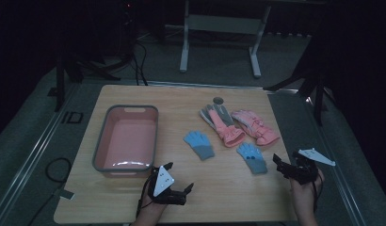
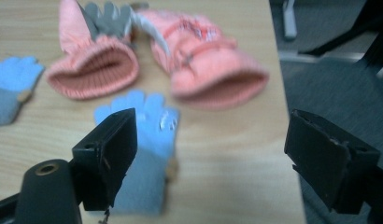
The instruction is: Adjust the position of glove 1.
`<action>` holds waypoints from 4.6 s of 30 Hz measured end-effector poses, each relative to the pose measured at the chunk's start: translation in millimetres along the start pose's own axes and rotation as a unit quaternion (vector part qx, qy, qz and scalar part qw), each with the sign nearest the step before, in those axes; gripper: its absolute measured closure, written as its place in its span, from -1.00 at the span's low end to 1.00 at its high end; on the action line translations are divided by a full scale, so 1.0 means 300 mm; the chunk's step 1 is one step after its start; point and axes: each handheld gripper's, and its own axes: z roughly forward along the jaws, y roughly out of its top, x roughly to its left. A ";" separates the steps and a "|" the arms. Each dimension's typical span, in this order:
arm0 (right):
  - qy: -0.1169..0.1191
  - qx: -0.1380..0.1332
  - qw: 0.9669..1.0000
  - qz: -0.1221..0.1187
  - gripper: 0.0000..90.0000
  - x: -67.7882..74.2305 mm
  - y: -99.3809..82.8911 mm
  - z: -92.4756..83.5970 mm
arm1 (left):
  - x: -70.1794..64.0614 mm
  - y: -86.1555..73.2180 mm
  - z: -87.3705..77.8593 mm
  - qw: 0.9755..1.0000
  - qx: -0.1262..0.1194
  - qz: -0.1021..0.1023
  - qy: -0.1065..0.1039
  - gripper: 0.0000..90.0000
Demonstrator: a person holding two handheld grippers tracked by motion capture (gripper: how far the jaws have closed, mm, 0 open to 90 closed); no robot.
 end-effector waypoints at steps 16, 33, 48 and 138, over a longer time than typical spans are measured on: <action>0.141 -0.022 0.984 -0.106 -0.70 0.228 0.294 -0.017 | 0.002 0.000 -0.001 1.000 -0.002 -0.003 -0.002 -1.00; 0.215 0.035 0.967 -0.135 -0.63 0.383 0.359 0.180 | 0.005 -0.002 -0.004 1.000 -0.005 -0.006 -0.006 -1.00; 0.260 0.089 0.948 -0.162 -0.40 0.564 0.301 0.372 | 0.005 -0.002 -0.004 1.000 -0.007 -0.006 -0.008 -1.00; 0.154 0.091 0.973 -0.143 0.43 0.424 0.093 0.224 | 0.010 -0.003 -0.005 1.000 -0.007 -0.011 -0.011 -1.00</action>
